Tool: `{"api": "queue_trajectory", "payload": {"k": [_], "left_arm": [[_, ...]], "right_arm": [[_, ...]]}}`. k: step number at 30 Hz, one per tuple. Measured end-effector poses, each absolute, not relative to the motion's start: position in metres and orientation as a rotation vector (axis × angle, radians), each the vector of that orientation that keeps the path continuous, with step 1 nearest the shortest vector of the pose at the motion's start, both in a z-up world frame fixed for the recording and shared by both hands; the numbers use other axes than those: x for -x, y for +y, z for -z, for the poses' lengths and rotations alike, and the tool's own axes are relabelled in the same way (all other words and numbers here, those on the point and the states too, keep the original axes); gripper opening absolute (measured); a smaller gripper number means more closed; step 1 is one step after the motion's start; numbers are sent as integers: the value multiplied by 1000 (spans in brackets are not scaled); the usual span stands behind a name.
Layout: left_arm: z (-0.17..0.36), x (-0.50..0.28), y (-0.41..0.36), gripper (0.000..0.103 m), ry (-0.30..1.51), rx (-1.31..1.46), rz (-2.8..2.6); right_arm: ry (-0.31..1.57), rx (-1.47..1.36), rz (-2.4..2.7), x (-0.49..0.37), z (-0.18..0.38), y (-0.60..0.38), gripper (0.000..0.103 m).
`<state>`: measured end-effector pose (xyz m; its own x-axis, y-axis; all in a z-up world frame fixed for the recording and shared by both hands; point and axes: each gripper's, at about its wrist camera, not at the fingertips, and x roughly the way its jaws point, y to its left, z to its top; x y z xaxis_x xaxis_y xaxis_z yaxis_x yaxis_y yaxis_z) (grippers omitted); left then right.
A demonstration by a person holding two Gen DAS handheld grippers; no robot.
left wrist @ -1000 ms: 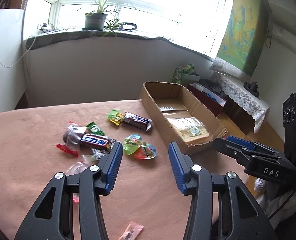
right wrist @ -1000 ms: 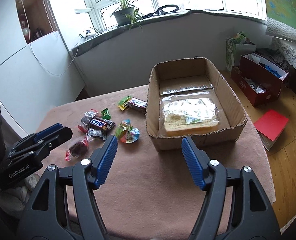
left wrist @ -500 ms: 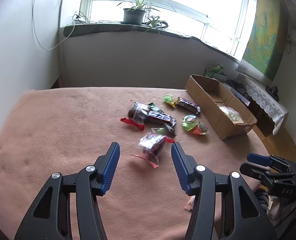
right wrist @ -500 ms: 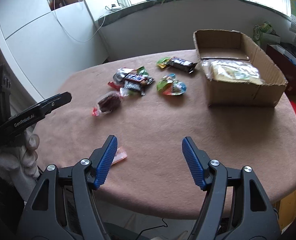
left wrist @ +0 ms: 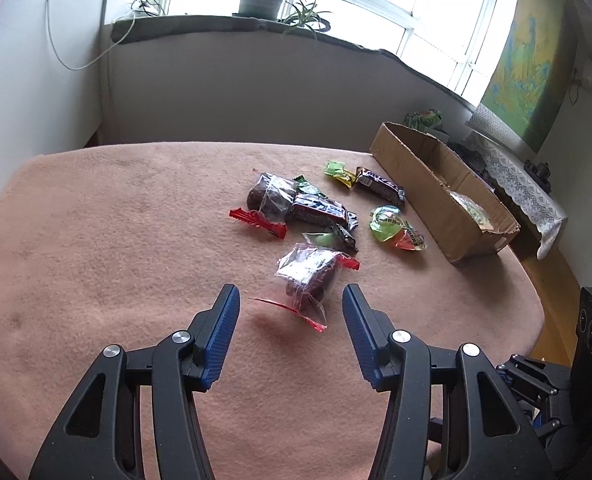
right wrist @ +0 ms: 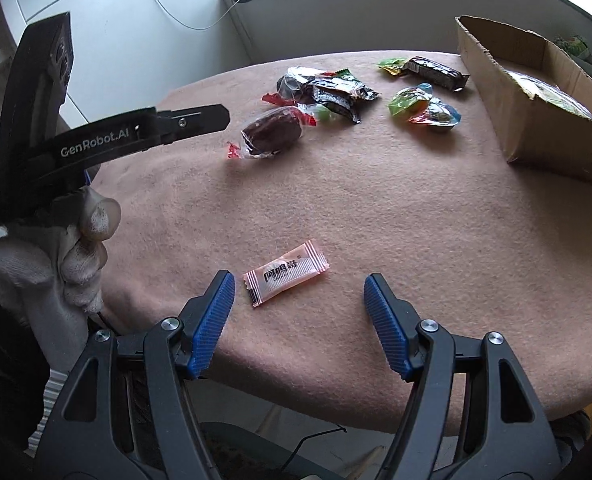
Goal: Organize snacks
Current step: 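Grasp the pink candy packet with the right gripper while the left grasps a clear snack bag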
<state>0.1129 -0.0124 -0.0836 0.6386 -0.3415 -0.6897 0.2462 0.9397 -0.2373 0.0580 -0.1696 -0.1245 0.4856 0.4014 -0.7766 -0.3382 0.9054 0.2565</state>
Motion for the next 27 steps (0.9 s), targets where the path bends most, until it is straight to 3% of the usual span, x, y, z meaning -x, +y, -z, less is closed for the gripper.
{"api": "queue_trajectory", "payload": {"k": [12, 22, 25, 27], "left_arm": [[103, -141, -34, 53, 849, 18, 360], [112, -150, -44, 53, 863, -7, 380], [112, -149, -46, 38, 863, -18, 379], [113, -150, -47, 36, 861, -20, 376]], "right_arm": [[824, 239, -438, -55, 134, -124, 70], [820, 215, -463, -60, 130, -136, 37], [827, 190, -473, -62, 129, -140, 34], [826, 185, -470, -63, 128, -142, 28]]}}
